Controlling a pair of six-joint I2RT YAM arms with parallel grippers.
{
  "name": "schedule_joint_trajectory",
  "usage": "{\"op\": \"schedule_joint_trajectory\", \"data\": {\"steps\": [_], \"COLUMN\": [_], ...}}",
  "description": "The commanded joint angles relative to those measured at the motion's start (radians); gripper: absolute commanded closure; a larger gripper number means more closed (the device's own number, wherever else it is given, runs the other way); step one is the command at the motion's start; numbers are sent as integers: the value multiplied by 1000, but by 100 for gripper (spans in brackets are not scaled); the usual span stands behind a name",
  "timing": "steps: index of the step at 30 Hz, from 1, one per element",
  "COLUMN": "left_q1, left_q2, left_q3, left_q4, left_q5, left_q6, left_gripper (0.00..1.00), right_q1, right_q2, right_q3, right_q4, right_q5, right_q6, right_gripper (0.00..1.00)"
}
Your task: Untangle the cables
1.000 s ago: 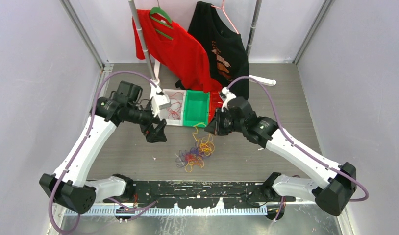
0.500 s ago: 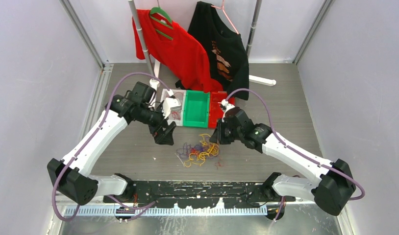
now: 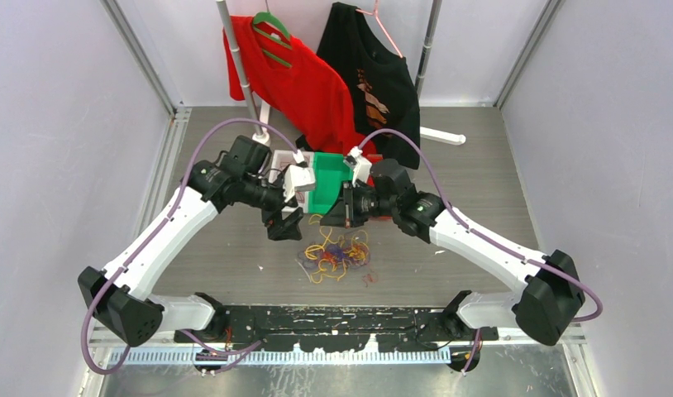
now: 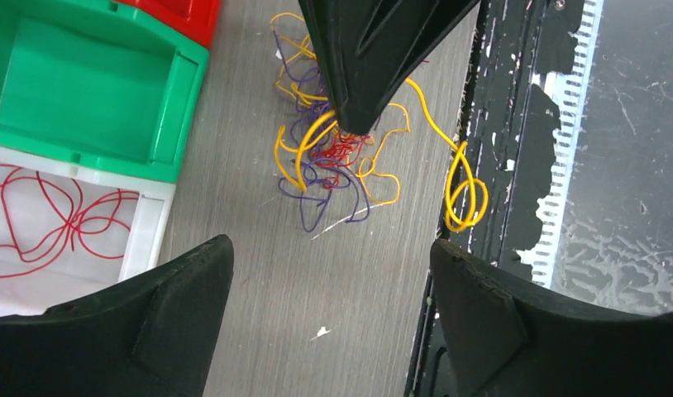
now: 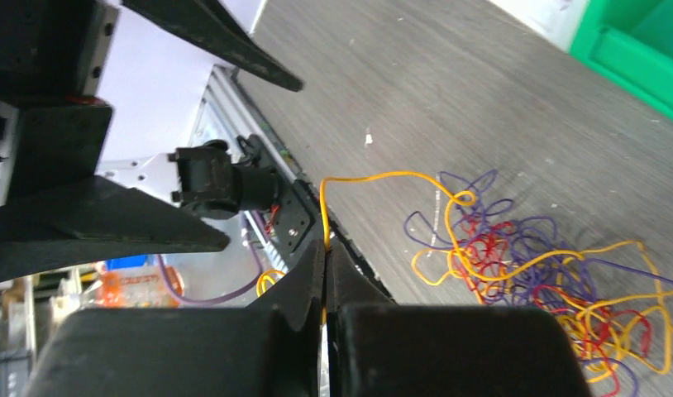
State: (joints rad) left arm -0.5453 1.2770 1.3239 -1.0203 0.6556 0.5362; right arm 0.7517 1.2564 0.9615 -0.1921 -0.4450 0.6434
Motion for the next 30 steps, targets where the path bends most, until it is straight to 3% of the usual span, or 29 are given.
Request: {"op": "schedule_joint_trajectory", "data": {"steps": [1,8,14,21,23,26,29,30], "left_q1": [-23,-31,-49,-64,-64,-64,-63,-64], "left_q2": [-15,-69,-79,-57,-66,-82,-85,-84], "left_q3": [18,-79,-93,-86,-69,-41,5,28], "left_q4": [48,274,284,310,298,303,293,278], "left_q5": [24,16,74,50,49,67,87,95], "left_q6": [64,-94,-77,-137,-138,-186,-248,-255], "left_gripper": [15,33,40,90,100,100,100,100], "right_q1": [8,11,14,15,15,15,15,15], "right_q2": [-18,-50,-76,-121,-144,-169,-203,-223], "right_q3": [55,56,52,25,7,-26,-46,-56], "right_q4": [135,159,159,161,153,150,98,80], "right_q5": [-128,-191,-203,-163,-120,-51,50,93], "right_q6": [39,69,73,78,67,53,20,-4], "right_gripper": [99,99,99,98,92,80,45,38]}}
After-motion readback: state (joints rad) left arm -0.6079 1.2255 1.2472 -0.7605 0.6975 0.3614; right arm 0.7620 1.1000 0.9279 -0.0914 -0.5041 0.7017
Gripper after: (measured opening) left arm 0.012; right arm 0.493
